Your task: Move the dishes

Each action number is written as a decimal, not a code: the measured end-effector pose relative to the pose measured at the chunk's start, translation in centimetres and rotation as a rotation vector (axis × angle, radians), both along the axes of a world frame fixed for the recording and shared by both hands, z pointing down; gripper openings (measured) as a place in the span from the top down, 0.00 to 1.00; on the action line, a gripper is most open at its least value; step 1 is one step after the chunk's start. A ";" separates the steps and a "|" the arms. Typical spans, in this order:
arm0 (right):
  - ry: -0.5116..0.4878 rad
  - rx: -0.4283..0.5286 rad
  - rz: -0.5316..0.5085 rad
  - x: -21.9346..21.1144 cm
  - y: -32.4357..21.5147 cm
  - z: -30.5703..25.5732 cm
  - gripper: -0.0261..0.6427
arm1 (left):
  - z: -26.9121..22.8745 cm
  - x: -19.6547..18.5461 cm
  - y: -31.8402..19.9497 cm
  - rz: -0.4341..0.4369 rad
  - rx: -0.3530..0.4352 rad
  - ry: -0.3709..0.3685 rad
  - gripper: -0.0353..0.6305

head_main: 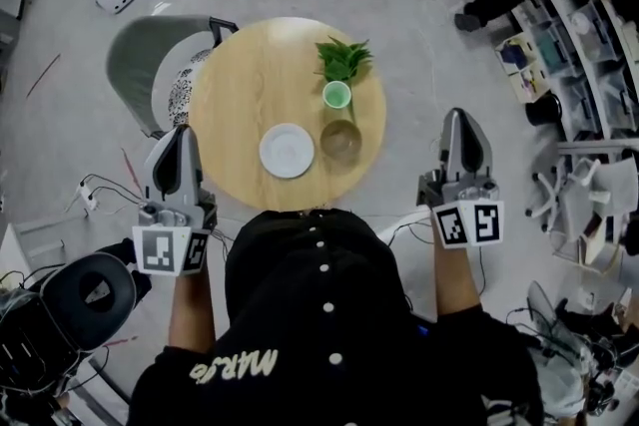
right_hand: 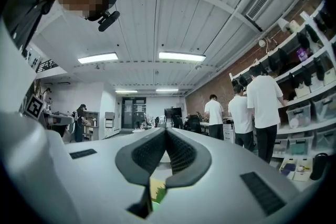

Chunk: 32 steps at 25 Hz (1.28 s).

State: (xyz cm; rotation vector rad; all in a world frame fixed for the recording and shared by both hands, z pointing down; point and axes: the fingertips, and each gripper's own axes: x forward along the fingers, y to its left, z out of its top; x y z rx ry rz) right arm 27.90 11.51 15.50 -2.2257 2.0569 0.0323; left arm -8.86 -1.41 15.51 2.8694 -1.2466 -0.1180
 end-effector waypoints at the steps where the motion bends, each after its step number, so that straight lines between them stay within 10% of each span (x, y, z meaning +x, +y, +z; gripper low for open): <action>1: 0.001 0.007 0.000 0.0 0.3 -0.3 0.97 | -0.1 -0.5 0.1 -0.011 0.010 -0.006 0.94; 32: 0.075 0.024 -0.015 -2.1 -0.1 -1.8 0.97 | -0.8 -2.3 0.1 -0.080 -0.004 -0.034 0.94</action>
